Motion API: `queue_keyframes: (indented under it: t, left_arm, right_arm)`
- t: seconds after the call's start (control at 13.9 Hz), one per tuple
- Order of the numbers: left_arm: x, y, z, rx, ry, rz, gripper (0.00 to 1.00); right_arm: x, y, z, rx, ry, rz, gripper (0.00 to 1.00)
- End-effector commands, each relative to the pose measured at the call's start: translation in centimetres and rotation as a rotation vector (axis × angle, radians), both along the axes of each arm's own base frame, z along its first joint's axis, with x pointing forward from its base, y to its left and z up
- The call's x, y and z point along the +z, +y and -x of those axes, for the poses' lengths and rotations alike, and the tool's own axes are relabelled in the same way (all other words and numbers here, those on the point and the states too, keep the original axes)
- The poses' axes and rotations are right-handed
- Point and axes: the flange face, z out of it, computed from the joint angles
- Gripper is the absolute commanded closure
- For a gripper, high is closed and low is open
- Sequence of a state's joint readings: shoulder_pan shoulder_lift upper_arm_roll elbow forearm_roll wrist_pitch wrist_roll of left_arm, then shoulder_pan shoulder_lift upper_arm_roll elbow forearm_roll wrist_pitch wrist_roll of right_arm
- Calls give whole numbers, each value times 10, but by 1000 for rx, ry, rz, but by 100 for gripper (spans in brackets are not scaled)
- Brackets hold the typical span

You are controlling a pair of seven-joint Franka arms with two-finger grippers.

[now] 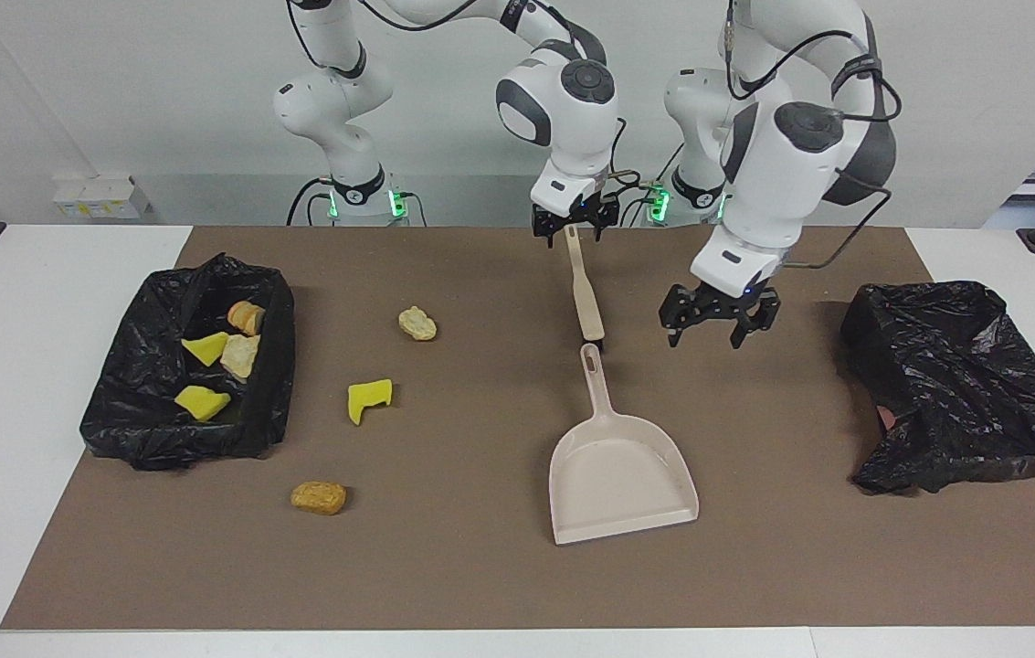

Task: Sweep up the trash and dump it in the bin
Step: 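Grasp the dustpan handle with the left gripper while the right gripper grasps the brush, then sweep the bread chunk into the held dustpan with the right gripper's brush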

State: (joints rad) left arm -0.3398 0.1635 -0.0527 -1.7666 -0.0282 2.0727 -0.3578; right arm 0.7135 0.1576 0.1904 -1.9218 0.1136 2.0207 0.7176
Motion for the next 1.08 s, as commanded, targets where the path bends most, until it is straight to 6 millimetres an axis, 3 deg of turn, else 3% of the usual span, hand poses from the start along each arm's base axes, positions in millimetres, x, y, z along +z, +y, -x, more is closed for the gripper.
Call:
queue_keyframes:
  t: [0.0, 0.22, 0.5, 0.57, 0.65, 0.79, 0.86, 1.01]
  left_arm:
    - [-36, -37, -2, 72, -11, 19, 0]
    - [-74, -70, 7, 34, 5, 9, 0]
    - [-109, -85, 30, -3, -5, 10, 0]
    - [-111, -85, 31, -5, -3, 9, 0]
    - [-111, -86, 31, 4, -1, 10, 0]
    - [-118, -87, 32, 26, 5, 9, 0]
    - [-120, -87, 31, 26, 3, 10, 10]
    - [-125, -86, 35, 29, 16, 4, 41]
  right_arm:
    - [-20, -2, 23, -36, 4, -6, 10]
    - [-54, 0, 47, -13, 7, 4, 14]
    - [-65, -1, 52, -54, 10, -31, 19]
    - [-68, -3, 54, -59, 17, -28, 26]
    - [-68, -3, 55, -60, 20, -30, 41]
    - [-67, -3, 56, -62, 21, -30, 83]
    - [-66, 3, 64, -51, 23, -27, 98]
    - [-63, 5, 66, -81, 26, -21, 100]
